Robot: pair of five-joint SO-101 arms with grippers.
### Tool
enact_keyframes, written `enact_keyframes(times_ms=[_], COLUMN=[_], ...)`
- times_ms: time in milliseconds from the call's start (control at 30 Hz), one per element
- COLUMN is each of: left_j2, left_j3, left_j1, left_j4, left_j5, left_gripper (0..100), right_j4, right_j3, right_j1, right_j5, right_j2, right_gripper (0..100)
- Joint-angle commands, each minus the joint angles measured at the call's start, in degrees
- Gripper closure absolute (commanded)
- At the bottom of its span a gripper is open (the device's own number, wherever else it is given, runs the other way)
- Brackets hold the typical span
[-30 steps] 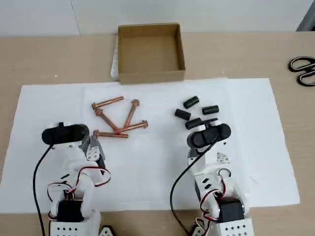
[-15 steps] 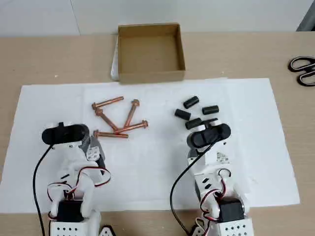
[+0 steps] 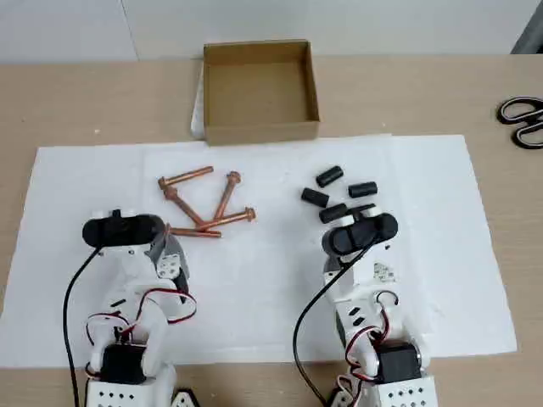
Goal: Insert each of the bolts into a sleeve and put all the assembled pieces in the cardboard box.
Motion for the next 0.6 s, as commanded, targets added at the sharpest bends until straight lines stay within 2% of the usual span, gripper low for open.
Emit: enact_keyframes(times_ms=[0, 233, 400, 567], left_j2=[-0.5, -0.4, 0.7, 14.6], left_j3=[-8.0, -20.2, -26.5, -40.7], left_j1=[0.5, 4.4, 4.1, 4.1], left_j4=[1.7, 10.8, 16.4, 18.4], left_j5=[-2.4, -4.2, -4.2, -3.9], left_gripper=[99, 99, 99, 99], right_j4=[1.1, 8.6, 10.6, 14.4], right_j3=[-4.7, -16.8, -21.4, -32.3], right_j1=[-0.1, 0.1, 5.4, 6.0], right_j5=[-0.1, -2.1, -1.8, -2.2], right_j2=[-0.4, -0.2, -0.2, 7.0], right_gripper=[99.1, 99.1, 99.1, 99.1])
